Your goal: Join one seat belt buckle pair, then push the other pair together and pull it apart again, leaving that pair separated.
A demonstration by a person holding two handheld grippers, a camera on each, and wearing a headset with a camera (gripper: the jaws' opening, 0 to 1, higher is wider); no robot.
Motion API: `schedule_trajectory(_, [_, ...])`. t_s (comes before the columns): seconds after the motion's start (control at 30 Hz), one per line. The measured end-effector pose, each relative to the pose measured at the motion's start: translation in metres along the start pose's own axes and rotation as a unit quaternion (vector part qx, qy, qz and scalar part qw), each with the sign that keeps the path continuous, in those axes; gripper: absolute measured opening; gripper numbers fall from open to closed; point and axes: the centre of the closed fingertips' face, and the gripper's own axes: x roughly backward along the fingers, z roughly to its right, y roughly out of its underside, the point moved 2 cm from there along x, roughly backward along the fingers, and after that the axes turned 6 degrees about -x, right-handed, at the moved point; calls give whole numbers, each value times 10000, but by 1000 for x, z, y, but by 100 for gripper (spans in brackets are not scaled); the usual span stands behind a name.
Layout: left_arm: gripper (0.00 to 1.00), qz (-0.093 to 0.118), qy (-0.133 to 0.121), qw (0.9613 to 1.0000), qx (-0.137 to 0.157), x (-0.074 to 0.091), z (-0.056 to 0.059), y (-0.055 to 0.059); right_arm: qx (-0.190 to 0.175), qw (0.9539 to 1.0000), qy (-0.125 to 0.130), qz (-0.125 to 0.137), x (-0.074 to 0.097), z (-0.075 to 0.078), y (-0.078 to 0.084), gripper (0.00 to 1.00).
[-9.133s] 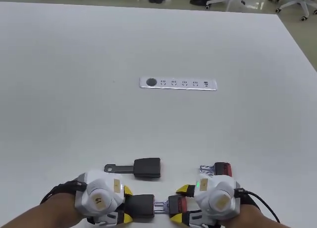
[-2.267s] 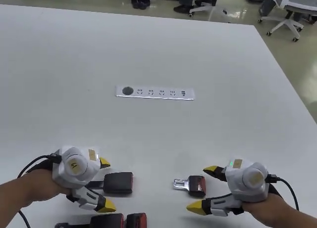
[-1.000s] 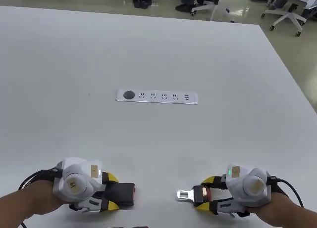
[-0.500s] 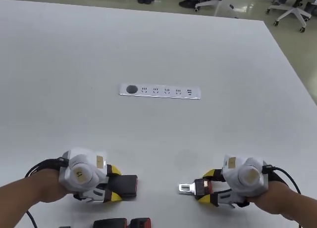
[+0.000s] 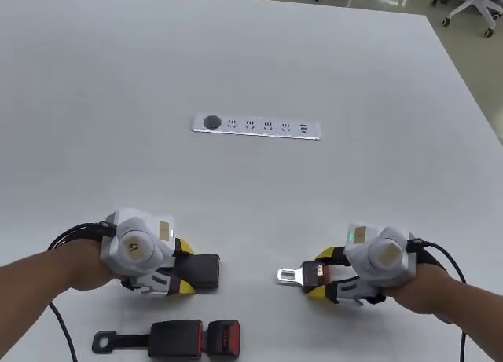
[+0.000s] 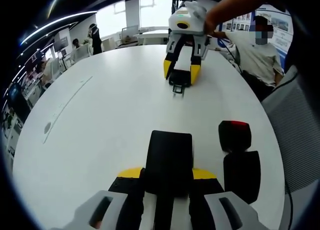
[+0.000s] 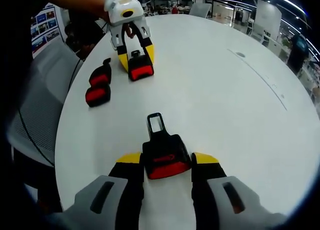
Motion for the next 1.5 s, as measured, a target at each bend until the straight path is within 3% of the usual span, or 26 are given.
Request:
schedule_trajectory(0.6, [35, -19, -6, 10000, 4, 1, 2, 3, 54, 9998, -116, 127, -16, -7, -21, 35])
schedule_trajectory(1.07, [35, -45, -10, 10000, 29, 1, 3, 4, 179, 9991, -245, 289, -34, -24, -50, 35])
schedule_trajectory(1.5, [35, -73, -12, 10000, 47, 1, 4, 4, 178, 9988, -262, 374, -49, -33, -67, 35])
